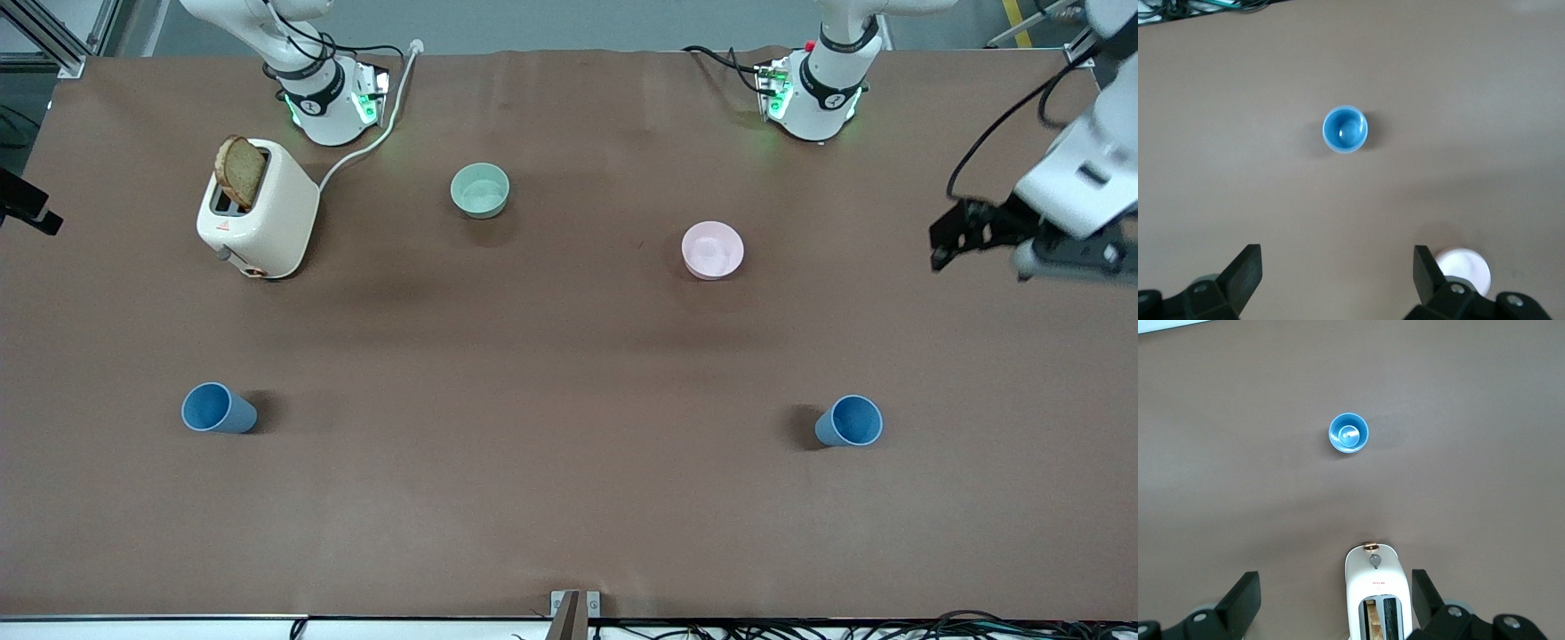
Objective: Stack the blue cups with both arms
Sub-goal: 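Reach the right and left grippers down toward the two blue cups, then close the right gripper and the left gripper on the blue cups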
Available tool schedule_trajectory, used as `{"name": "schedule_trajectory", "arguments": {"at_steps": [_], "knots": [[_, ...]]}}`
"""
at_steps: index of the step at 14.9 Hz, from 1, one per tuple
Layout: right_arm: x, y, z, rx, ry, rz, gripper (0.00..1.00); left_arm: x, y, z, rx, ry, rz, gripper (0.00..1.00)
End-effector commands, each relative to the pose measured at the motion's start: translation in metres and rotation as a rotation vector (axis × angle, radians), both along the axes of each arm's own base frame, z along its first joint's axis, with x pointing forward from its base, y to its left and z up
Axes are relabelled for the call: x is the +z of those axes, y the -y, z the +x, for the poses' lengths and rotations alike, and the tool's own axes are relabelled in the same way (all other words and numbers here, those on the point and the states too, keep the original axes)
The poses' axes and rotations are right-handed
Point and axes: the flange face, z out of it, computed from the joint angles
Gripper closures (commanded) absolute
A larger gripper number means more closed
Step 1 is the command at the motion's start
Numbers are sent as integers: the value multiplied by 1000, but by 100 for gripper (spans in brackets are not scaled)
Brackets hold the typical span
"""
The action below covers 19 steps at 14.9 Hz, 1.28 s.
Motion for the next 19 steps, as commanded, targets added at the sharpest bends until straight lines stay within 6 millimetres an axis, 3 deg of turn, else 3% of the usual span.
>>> {"name": "schedule_trajectory", "arguments": {"at_steps": [1, 4, 5, 9, 11, 13, 16, 19], "knots": [[-24, 6, 19, -5, -9, 1, 0, -83, -11, 49, 18, 0, 14, 0], [-105, 17, 60, 55, -52, -5, 0, -160, -19, 85, 30, 41, 3, 0], [-143, 31, 71, 85, -54, -9, 0, -181, -21, 92, 32, 44, 2, 0], [-257, 34, 97, 133, -24, -30, 0, -248, -22, 104, 32, 20, -1, 0], [-301, 41, 105, 188, -25, -38, 0, -263, -33, 101, 30, -8, 5, 3], [-335, 42, 107, 195, -41, -38, 0, -283, -40, 99, 40, -40, 5, 12], [-368, 41, 110, 204, -32, -46, 0, -313, -42, 99, 51, -67, -4, 27], [-390, 42, 113, 216, -24, -51, 0, -327, -34, 96, 59, -89, -8, 58]]}}
